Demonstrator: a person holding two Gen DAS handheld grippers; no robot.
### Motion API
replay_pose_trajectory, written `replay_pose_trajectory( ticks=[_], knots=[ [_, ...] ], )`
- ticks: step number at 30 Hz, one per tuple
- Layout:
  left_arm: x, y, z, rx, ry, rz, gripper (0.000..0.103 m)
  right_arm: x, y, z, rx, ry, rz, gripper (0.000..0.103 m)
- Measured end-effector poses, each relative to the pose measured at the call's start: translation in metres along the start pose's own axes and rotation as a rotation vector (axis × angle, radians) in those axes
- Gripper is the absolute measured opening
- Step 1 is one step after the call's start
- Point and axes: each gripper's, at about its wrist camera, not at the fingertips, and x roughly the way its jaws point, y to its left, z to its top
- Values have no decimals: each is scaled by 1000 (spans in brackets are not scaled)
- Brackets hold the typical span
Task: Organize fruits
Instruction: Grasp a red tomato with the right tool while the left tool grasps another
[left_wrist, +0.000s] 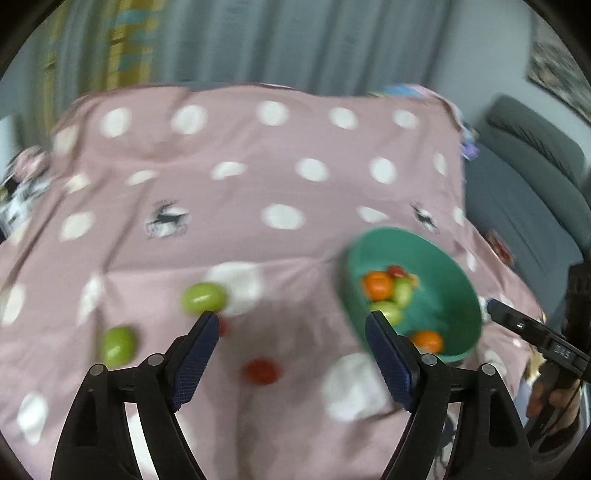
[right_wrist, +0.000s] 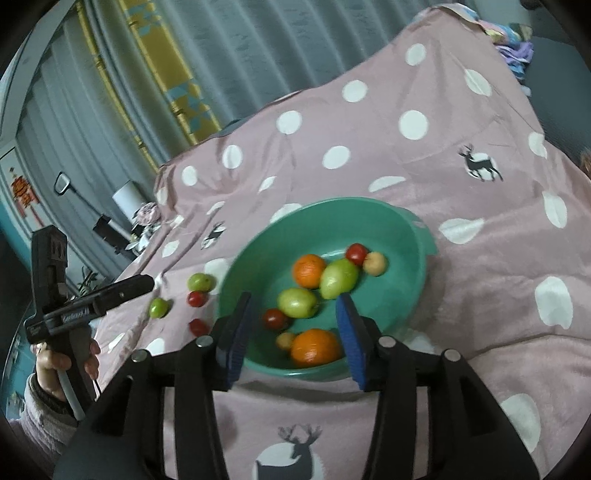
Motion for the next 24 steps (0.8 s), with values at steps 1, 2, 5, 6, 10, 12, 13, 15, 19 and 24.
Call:
replay_pose_trajectory(
  ticks=[1,2,5,6,10,12,13,15,19,24],
  knots=[
    [-6,11,-4,-22,-7,20,81,0,5,0,-12,2,13,49],
    [-11,21,-9,-47,-5,42,82,-1,13,-1,-33,5,32,50],
    [-18,48,-27,-112,15,91,82,1,33,-4,-90,25,73,50],
    [-20,53,-32,-123,22,101,82,2,43,-6,-121,38,98,51],
    [-24,69,-52,-153,46,120,82,13,76,-13,-220,96,158,51],
    [-24,74,-58,-172,57,114,82,21,92,-19,-260,136,185,51],
    [-24,76,-61,-180,59,110,82,26,98,-22,-273,154,189,51],
    [-24,77,-64,-188,60,103,88,38,109,-28,-297,197,194,51],
    [-23,78,-67,-186,60,68,93,61,129,-41,-343,267,190,51],
    [-18,78,-63,-175,62,47,93,95,146,-42,-379,328,180,49]
  ],
)
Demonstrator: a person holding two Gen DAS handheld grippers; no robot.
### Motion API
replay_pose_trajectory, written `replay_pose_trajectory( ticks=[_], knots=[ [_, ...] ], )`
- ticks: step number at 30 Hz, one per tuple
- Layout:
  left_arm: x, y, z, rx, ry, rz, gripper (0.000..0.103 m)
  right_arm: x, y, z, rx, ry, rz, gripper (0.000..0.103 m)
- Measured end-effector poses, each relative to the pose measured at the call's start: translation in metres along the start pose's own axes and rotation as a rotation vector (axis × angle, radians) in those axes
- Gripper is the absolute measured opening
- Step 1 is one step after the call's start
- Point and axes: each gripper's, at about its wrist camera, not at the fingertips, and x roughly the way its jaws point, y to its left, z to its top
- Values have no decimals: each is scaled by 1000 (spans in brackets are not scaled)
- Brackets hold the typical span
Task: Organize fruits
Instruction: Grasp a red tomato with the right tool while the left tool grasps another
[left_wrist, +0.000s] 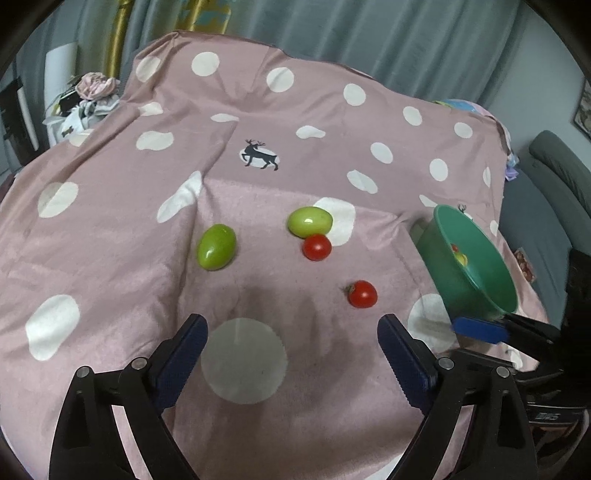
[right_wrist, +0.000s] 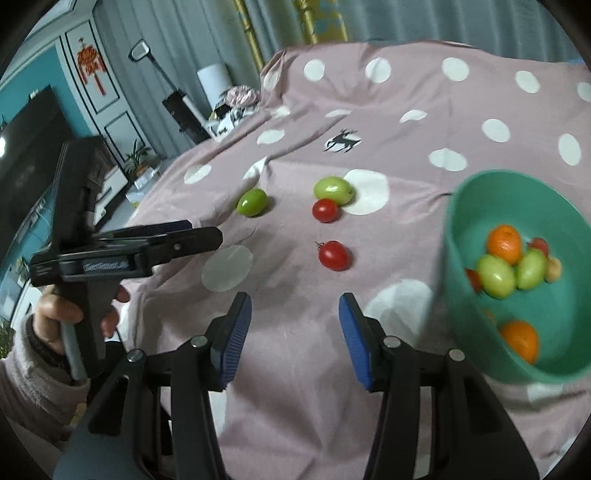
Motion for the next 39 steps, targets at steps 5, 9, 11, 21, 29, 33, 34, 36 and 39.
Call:
replay_pose_trajectory(
  ticks=[5,9,11,21,29,33,34,36,39],
  knots=[
    [9,3,7,7,4,-22,93,34,-2,20,-26,60,-58,50],
    [18,-1,14,47,24,-50,95,55,-11,28,-13,107,-89,49],
    [20,-7,20,96,14,-40,95,65,-13,33,-26,126,-109,49],
    [44,-13,37,178,27,-36,98,100,-17,44,-90,201,-126,47],
    [63,-15,41,169,51,-28,98,106,-22,44,-102,218,-139,29],
    [69,-20,45,175,59,-12,98,104,-26,44,-83,213,-130,29],
    [70,-22,46,174,57,-6,98,102,-27,43,-73,208,-122,29],
    [75,-26,49,175,61,-2,98,94,-30,40,-41,185,-86,29],
    [86,-34,53,191,77,16,98,75,-28,31,-13,143,-52,29]
  ],
)
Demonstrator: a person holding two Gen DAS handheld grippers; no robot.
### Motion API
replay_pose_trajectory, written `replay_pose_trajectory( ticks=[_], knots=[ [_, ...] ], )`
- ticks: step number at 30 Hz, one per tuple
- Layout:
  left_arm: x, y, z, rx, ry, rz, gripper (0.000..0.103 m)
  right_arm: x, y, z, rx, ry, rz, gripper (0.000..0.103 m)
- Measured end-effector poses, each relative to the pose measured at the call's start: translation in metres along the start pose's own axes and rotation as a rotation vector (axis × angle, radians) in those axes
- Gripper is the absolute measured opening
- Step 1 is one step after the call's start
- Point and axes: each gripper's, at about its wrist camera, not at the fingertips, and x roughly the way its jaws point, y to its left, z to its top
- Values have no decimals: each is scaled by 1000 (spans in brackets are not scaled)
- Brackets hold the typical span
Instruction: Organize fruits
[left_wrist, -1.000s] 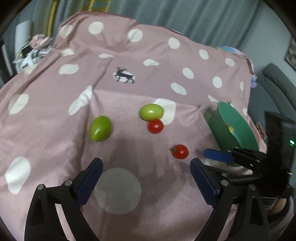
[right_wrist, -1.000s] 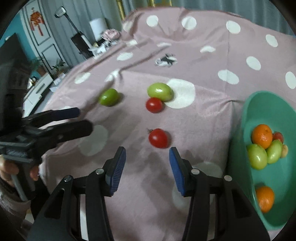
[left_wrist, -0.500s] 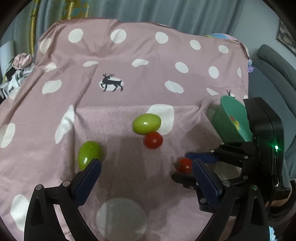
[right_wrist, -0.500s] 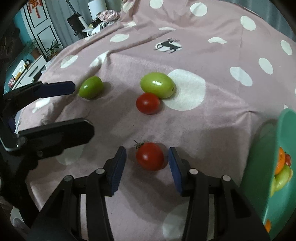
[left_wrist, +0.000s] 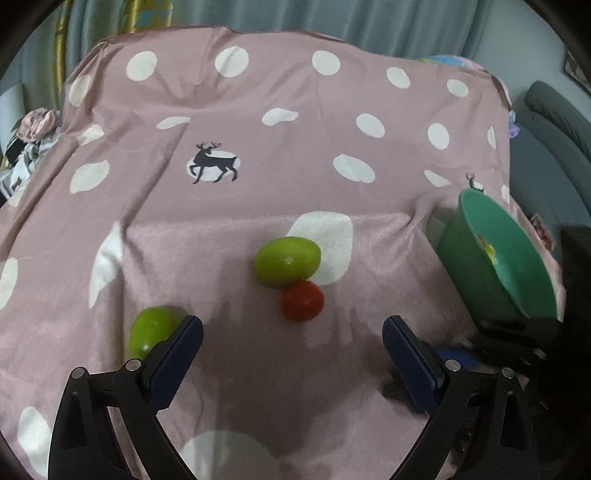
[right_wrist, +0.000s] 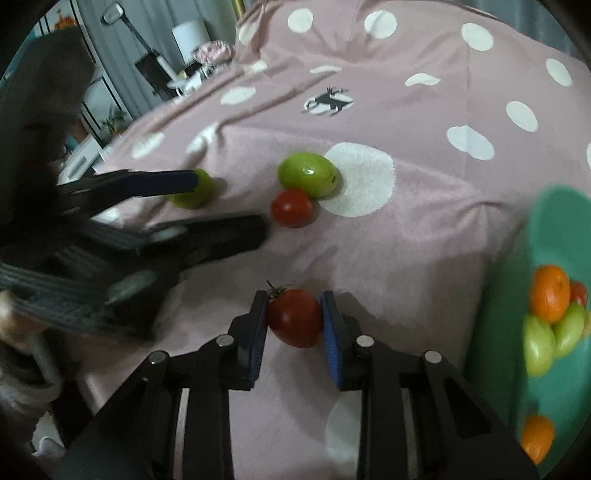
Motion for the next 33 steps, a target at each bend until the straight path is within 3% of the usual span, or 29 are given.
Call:
replay_pose_trajectory(
  ticks=[5,8,12,16,22,27,33],
  knots=[
    [21,-11,8,11,31,48,97,-28,0,-26,33,-41,74,29],
    [32,-12,11,4,48,76,84,-39,-1,-35,45,-66,92,30],
    [47,-11,11,-7,91,104,75,-50,-5,-41,66,-104,111,30],
    [49,-8,15,-19,75,135,71,-53,-7,-45,77,-122,128,30],
    [51,-11,15,20,57,185,46,-53,-13,-44,91,-133,141,30],
    [51,-13,15,28,52,176,30,-56,-15,-48,101,-137,144,30],
    [42,-10,10,-12,60,126,30,-60,-18,-49,110,-148,143,30]
  ],
)
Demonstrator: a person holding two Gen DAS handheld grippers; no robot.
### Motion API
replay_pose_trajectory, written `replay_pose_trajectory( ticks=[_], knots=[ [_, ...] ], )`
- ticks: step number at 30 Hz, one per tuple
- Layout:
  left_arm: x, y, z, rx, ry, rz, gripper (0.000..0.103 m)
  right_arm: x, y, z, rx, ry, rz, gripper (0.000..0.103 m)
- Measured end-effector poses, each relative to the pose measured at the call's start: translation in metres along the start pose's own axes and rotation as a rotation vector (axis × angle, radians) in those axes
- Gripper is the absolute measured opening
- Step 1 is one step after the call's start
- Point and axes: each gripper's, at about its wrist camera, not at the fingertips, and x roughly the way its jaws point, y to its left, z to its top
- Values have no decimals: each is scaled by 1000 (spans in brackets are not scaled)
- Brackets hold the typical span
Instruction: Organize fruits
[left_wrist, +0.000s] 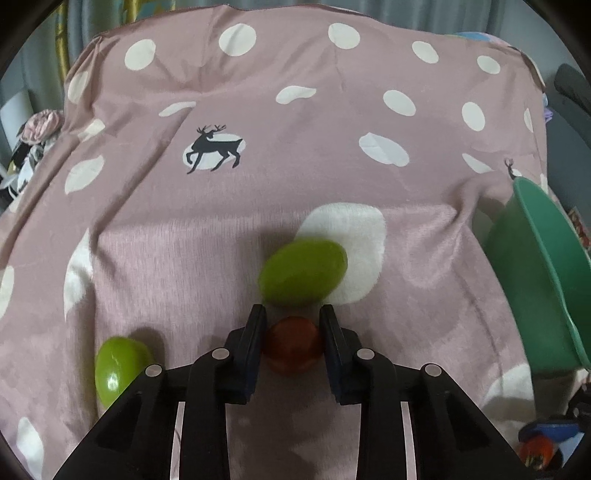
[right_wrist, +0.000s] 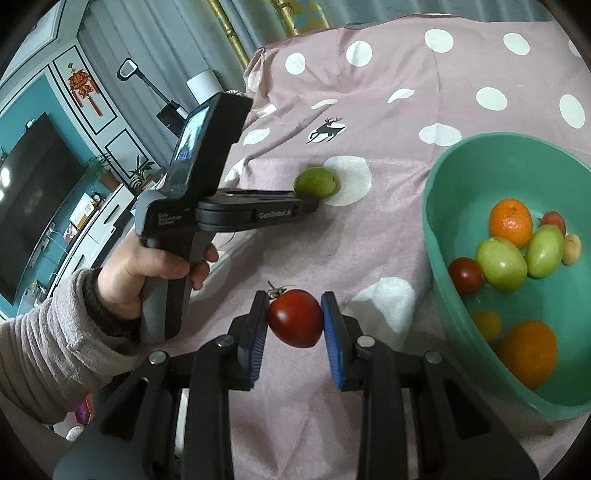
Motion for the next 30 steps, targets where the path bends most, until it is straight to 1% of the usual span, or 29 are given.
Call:
replay_pose_trajectory(
  ticks=[4,6,14,23,26,30],
  knots=[
    [-11,2,-6,-21,3,-31,30,-2,0,0,-2,-4,0,30],
    [-23,3,-8,-28,-20,-36,30,-3,0,-1,0,-4,0,30],
    [-60,-4,-20,-32,-58,-59,30,-13,5,-4,-2,-20,-7,30],
    [-95,-10,-33,-32,-103,-67,30,-29,16,-3,-18,-55,-25,30],
    [-103,-12,-38,-26,-116,-57,30,-35,20,-3,-22,-75,-32,30],
    [-115,-17,-43,-23,-132,-61,30,-44,24,-4,-27,-103,-43,30]
  ],
)
